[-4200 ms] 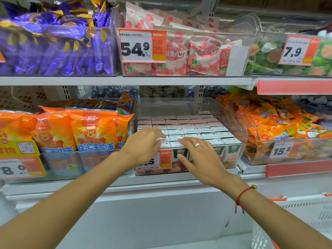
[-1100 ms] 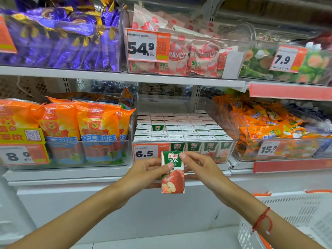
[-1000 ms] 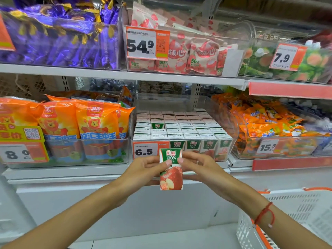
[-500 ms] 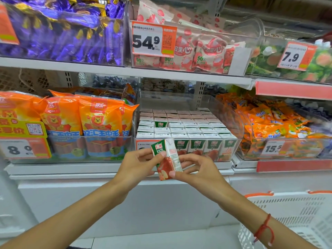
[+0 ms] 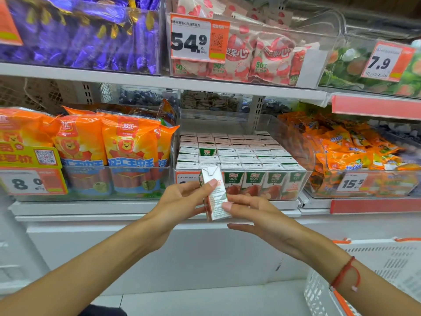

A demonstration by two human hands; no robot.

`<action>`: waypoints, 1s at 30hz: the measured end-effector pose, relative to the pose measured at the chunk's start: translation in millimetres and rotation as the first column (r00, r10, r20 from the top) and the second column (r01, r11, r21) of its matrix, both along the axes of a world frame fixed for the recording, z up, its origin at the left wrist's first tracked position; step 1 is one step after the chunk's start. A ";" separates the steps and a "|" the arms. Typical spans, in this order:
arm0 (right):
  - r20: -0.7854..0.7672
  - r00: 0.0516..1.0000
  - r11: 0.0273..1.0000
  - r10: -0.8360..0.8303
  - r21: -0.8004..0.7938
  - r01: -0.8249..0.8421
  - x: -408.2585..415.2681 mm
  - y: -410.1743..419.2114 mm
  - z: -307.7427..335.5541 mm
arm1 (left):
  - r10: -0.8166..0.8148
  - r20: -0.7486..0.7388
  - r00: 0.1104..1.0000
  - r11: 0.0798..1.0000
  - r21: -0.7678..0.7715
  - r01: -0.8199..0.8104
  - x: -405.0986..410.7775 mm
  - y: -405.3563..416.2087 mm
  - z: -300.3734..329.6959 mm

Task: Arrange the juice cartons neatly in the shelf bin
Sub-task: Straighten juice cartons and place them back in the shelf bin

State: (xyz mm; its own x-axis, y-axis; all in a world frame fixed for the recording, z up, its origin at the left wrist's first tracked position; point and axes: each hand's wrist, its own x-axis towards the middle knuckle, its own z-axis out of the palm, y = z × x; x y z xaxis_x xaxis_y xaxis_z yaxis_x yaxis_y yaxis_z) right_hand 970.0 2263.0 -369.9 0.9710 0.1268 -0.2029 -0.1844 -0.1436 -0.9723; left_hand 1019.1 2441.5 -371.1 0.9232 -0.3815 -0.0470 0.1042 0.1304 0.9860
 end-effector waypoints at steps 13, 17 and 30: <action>0.163 0.949 0.952 -0.271 -0.102 0.289 -2.0 12.6 0.7 | 0.101 0.095 0.990 0.992 0.066 -0.107 4.5 0.1 -3.8; 0.338 0.899 0.897 -0.279 -0.243 0.369 0.0 20.9 -4.2 | 0.085 0.089 0.992 0.994 0.067 -0.091 4.2 -2.2 -5.9; 0.107 0.994 0.997 -0.037 -0.067 0.044 0.5 -1.8 1.3 | -0.060 -0.012 0.998 0.998 0.026 0.060 9.6 4.6 -1.1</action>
State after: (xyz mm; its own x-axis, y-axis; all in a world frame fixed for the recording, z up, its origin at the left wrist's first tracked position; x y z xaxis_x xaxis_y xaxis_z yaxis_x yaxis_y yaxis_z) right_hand 970.5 2261.2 -368.6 0.9914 0.0764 -0.1061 -0.0884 -0.2054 -0.9747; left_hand 1028.6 2446.1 -372.2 0.8979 -0.4349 -0.0683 0.1225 0.0979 0.9876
